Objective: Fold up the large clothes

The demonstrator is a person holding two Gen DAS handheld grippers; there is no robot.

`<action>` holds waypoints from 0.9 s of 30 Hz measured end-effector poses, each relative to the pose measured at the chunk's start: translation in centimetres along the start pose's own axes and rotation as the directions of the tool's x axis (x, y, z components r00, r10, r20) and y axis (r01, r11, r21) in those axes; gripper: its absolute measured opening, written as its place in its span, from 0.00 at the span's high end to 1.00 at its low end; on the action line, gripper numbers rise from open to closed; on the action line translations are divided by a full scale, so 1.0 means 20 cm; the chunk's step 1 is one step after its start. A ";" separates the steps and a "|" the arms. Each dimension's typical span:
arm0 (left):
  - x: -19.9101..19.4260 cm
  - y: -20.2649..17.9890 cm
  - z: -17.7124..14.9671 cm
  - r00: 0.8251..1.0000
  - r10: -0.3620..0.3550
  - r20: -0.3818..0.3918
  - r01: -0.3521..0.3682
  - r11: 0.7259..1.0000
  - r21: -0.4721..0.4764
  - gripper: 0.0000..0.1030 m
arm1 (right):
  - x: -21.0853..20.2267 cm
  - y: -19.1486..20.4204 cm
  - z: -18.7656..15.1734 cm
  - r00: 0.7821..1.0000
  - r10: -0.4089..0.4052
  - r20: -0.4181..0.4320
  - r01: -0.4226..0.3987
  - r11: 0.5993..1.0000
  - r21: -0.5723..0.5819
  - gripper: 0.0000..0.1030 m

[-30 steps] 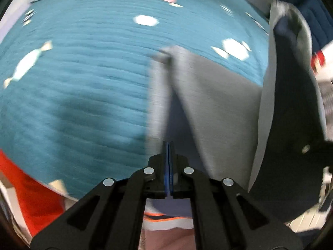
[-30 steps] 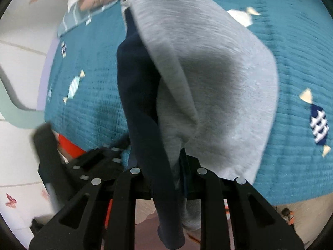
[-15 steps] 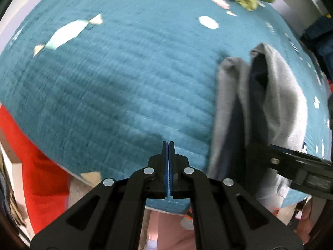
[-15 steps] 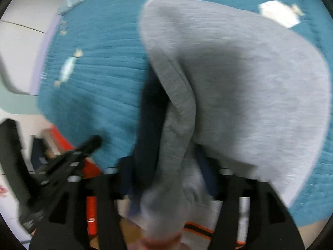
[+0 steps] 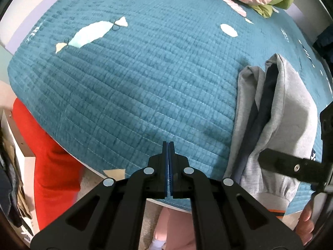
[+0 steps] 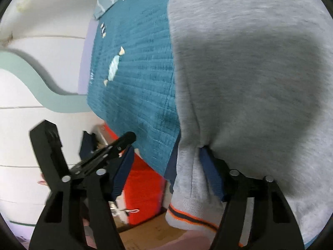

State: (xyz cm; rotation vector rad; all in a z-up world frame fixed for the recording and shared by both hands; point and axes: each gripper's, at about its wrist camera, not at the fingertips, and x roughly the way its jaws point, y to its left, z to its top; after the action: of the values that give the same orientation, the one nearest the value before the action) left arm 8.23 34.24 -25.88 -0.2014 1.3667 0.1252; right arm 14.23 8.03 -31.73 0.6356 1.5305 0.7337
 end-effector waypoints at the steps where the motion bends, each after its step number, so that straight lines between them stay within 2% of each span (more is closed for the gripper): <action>1: -0.01 -0.02 0.00 1.000 -0.001 0.005 0.001 1.000 0.014 0.97 | -0.04 0.01 0.00 1.000 0.009 0.014 -0.009 1.000 0.001 0.57; 3: -0.03 -0.09 0.01 1.000 -0.014 0.013 0.013 0.999 0.043 0.97 | -0.15 0.04 -0.02 0.997 0.039 0.069 -0.038 0.999 -0.022 0.64; 5: -0.04 -0.18 0.05 0.999 -0.036 0.033 0.033 0.997 0.074 0.97 | -0.29 0.11 -0.06 0.987 -0.020 0.162 0.032 0.997 -0.073 0.67; 7: -0.07 -0.28 0.09 0.995 -0.082 0.065 0.074 0.991 0.116 0.97 | -0.42 0.14 -0.09 0.961 -0.078 0.264 0.109 0.989 -0.104 0.79; 8: -0.09 -0.35 0.11 0.990 -0.113 0.085 0.100 0.985 0.142 0.97 | -0.51 0.15 -0.11 0.931 -0.132 0.339 0.179 0.978 -0.110 0.82; 9: -0.11 -0.42 0.13 0.984 -0.143 0.103 0.123 0.976 0.177 0.99 | -0.55 0.14 -0.12 0.910 -0.174 0.376 0.228 0.968 -0.105 0.85; 10: -0.11 -0.48 0.14 0.979 -0.170 0.115 0.144 0.968 0.206 1.00 | -0.59 0.14 -0.13 0.879 -0.226 0.419 0.289 0.953 -0.094 0.86; 11: -0.11 -0.56 0.16 0.970 -0.207 0.127 0.171 0.954 0.247 1.00 | -0.61 0.13 -0.14 0.837 -0.288 0.465 0.365 0.927 -0.083 0.86; 12: -0.11 -0.64 0.18 0.964 -0.233 0.130 0.191 0.942 0.277 1.00 | -0.61 0.12 -0.14 0.810 -0.328 0.486 0.414 0.907 -0.076 0.89; 14: -0.10 -0.73 0.18 0.940 -0.311 0.136 0.255 0.911 0.325 1.00 | -0.61 0.06 -0.13 0.786 -0.361 0.502 0.443 0.895 -0.050 0.95; 15: -0.08 -0.79 0.18 0.930 -0.341 0.137 0.276 0.895 0.352 1.00 | -0.56 0.03 -0.12 0.787 -0.363 0.499 0.437 0.899 -0.035 0.96; 16: -0.06 -0.82 0.19 0.930 -0.343 0.134 0.276 0.889 0.365 1.00 | -0.56 -0.02 -0.11 0.788 -0.367 0.494 0.434 0.900 -0.024 0.97; 18: 0.02 -0.86 0.21 0.945 -0.305 0.115 0.246 0.899 0.362 1.00 | -0.51 -0.09 -0.09 0.749 -0.445 0.490 0.502 0.865 0.018 0.97; 19: 0.10 -0.85 0.23 0.957 -0.272 0.100 0.225 0.915 0.336 1.00 | -0.47 -0.10 -0.07 0.743 -0.464 0.482 0.517 0.856 0.027 0.99; 21: 0.20 -0.81 0.25 0.969 -0.224 0.104 0.184 0.935 0.303 1.00 | -0.38 -0.22 0.00 0.761 -0.468 0.450 0.507 0.861 0.039 1.00; 22: 0.23 -0.79 0.25 0.967 -0.235 0.104 0.192 0.931 0.311 1.00 | -0.37 -0.26 0.01 0.763 -0.470 0.444 0.505 0.862 0.046 1.00; 23: 0.24 -0.78 0.24 0.962 -0.250 0.111 0.204 0.927 0.315 1.00 | -0.34 -0.28 0.03 0.760 -0.472 0.447 0.504 0.862 0.053 1.00; 26: 0.27 -0.80 0.24 0.963 -0.237 0.125 0.183 0.922 0.342 0.98 | -0.33 -0.27 0.03 0.744 -0.488 0.458 0.535 0.845 0.031 1.00; 27: 0.28 -0.80 0.25 0.962 -0.245 0.122 0.193 0.923 0.334 0.98 | -0.34 -0.28 0.02 0.746 -0.480 0.461 0.524 0.851 0.038 1.00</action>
State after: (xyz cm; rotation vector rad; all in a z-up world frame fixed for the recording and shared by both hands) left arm 17.45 19.54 -29.22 -0.0684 1.1742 -0.2640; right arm 15.41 -0.68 -31.60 0.2639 1.1368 0.2089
